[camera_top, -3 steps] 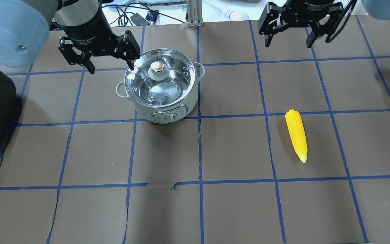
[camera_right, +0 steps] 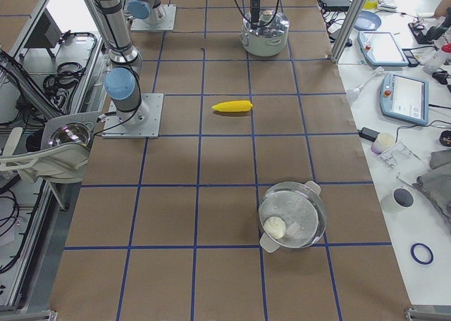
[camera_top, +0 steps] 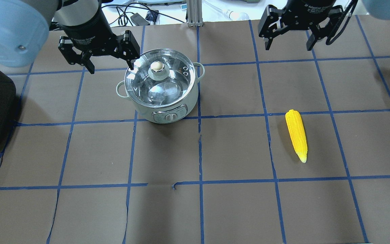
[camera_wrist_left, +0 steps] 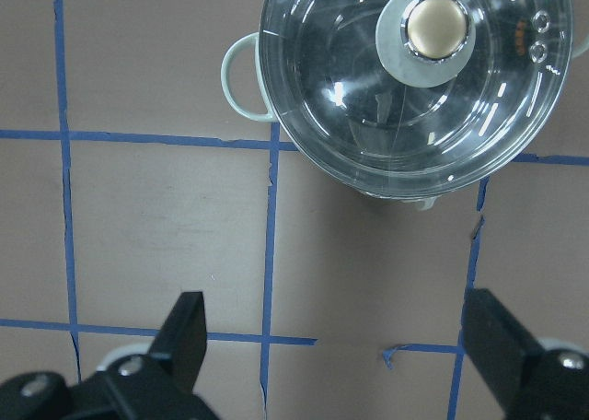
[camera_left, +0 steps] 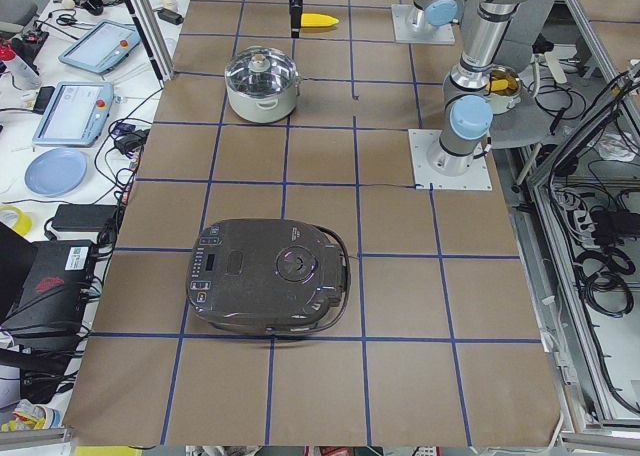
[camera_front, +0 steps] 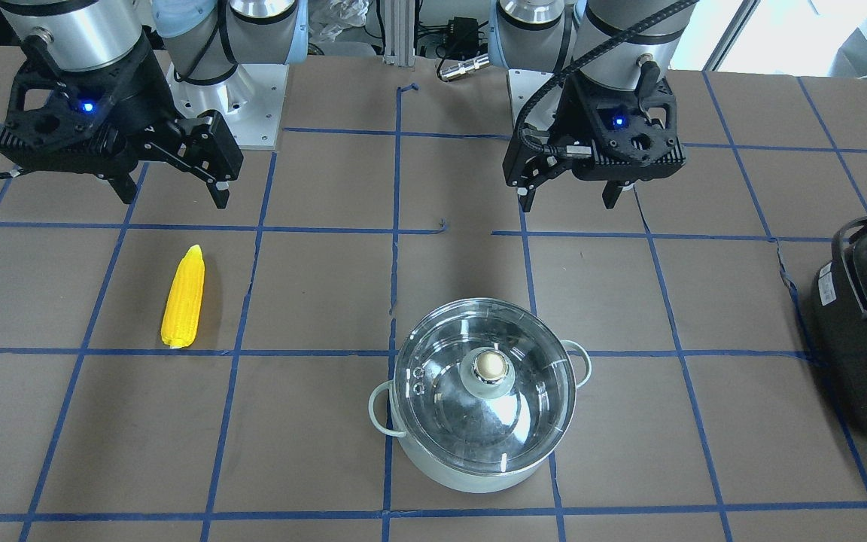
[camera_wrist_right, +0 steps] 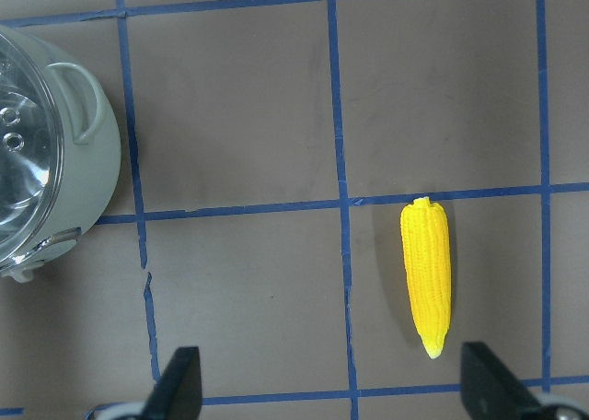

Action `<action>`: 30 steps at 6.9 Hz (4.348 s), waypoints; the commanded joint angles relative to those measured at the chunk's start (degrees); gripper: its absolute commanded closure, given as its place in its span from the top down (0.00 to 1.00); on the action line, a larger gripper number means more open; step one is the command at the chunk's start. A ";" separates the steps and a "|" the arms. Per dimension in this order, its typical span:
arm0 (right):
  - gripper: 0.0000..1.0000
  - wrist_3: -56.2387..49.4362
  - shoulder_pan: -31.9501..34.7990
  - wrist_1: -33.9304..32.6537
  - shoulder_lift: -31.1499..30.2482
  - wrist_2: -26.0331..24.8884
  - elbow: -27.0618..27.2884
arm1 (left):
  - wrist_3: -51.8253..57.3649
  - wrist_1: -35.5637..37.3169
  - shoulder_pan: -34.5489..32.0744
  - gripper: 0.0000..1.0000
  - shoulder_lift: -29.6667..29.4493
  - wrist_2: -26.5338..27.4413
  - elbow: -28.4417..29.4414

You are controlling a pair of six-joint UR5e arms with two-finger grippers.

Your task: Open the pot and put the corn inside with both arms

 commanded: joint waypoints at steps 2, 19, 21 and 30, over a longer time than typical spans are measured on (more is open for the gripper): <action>1.00 0.59 -0.18 -0.38 0.29 0.82 -0.32 | -0.09 0.01 0.00 1.00 0.00 -0.02 0.03; 0.98 -17.85 -12.30 -51.54 4.68 0.65 41.81 | -2.02 10.20 -2.90 0.89 -22.85 -3.71 9.52; 0.97 -22.07 -14.41 -55.66 6.09 0.65 46.69 | -1.76 10.47 -2.81 0.89 -24.07 -3.71 9.43; 0.22 -19.97 -14.34 -48.77 7.24 0.65 39.28 | 9.27 9.69 3.73 0.00 -21.01 -1.25 12.42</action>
